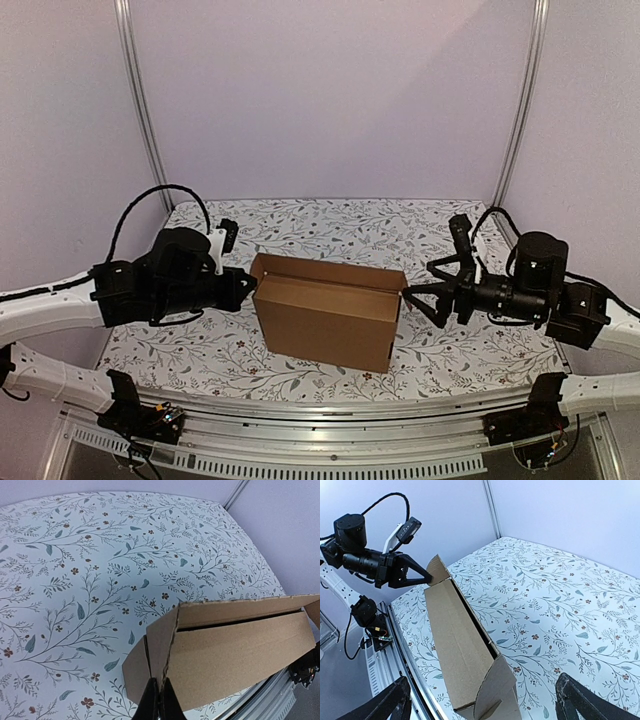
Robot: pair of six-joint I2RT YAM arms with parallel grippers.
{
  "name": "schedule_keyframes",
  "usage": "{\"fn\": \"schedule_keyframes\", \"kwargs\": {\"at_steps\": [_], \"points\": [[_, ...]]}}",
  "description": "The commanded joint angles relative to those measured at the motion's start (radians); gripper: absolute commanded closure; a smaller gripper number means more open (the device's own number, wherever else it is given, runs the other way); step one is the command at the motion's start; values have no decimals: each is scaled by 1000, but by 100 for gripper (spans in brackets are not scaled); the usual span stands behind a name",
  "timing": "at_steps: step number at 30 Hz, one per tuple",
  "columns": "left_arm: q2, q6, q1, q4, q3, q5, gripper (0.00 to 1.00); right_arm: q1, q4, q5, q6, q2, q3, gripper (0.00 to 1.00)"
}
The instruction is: Fold the paper box
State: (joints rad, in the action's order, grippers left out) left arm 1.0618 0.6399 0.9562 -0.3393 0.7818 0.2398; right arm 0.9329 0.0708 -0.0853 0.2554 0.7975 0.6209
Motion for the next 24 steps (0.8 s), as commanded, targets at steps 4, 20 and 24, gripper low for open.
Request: {"fn": "schedule_keyframes", "kwargs": {"at_steps": [4, 20, 24], "points": [[69, 107, 55, -182, -27, 47, 100, 7, 310, 168, 126, 6, 150, 4], [102, 212, 135, -212, -4, 140, 100, 82, 507, 331, 208, 186, 309, 53], [111, 221, 147, -218, 3, 153, 100, 101, 518, 356, 211, 229, 326, 58]]}}
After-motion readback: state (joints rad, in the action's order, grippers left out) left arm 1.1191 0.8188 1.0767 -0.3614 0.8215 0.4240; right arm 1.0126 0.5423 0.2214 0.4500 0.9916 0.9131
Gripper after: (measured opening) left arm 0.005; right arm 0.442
